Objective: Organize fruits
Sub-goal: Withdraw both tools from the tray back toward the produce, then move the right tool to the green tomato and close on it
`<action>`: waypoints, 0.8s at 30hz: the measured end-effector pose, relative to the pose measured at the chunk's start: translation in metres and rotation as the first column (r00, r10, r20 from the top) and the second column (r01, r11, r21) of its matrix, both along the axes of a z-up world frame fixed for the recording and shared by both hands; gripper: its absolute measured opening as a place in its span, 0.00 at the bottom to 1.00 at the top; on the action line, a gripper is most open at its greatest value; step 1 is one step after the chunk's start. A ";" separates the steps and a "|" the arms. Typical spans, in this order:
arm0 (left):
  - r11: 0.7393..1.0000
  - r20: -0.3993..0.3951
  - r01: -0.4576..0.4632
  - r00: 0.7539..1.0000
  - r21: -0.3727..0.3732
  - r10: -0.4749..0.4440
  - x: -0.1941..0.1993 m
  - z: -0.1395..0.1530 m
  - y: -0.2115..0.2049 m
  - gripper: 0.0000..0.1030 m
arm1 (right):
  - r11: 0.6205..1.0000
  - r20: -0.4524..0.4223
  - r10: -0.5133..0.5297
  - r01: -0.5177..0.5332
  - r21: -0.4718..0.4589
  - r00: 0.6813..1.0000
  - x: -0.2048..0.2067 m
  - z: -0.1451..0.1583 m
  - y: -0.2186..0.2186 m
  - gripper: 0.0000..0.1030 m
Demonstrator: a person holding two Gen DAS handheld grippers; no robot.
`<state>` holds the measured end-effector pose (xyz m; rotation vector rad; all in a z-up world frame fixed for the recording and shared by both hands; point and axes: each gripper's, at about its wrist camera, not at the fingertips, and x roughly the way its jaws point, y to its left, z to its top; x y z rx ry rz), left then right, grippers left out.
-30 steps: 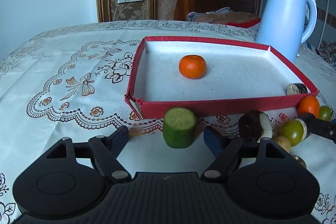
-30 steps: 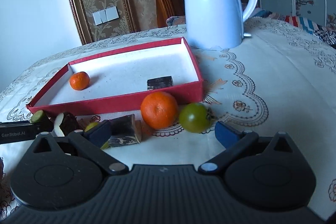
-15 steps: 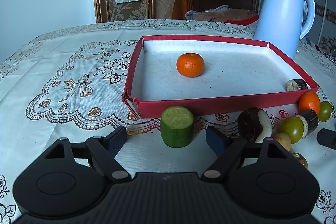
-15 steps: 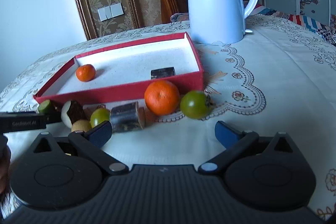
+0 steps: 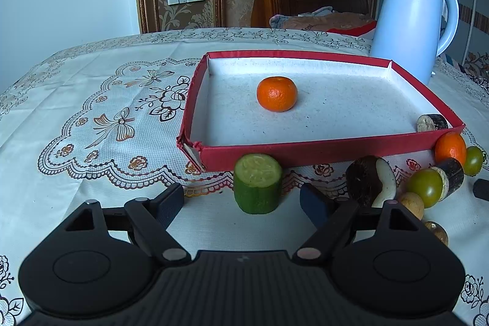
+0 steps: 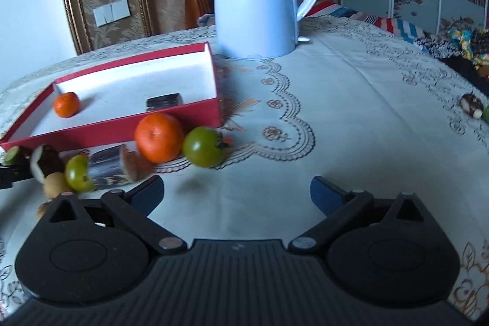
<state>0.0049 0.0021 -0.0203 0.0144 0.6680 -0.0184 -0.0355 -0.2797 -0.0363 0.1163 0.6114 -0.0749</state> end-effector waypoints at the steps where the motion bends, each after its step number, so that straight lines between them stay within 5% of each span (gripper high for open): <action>1: 1.000 0.000 0.001 1.000 0.000 -0.001 0.000 0.000 0.000 0.82 | 1.000 -0.007 0.004 -0.004 -0.013 1.000 0.004 0.000 0.001 0.92; 7: 1.000 -0.004 0.003 1.000 -0.001 -0.003 0.000 -0.001 0.000 0.85 | 0.999 -0.018 0.019 -0.020 -0.051 1.000 0.018 0.000 0.005 0.82; 24: 1.000 -0.009 0.011 1.000 0.008 -0.011 0.001 -0.002 0.000 0.89 | 0.997 -0.017 0.012 -0.013 -0.072 1.000 0.035 0.001 0.008 0.77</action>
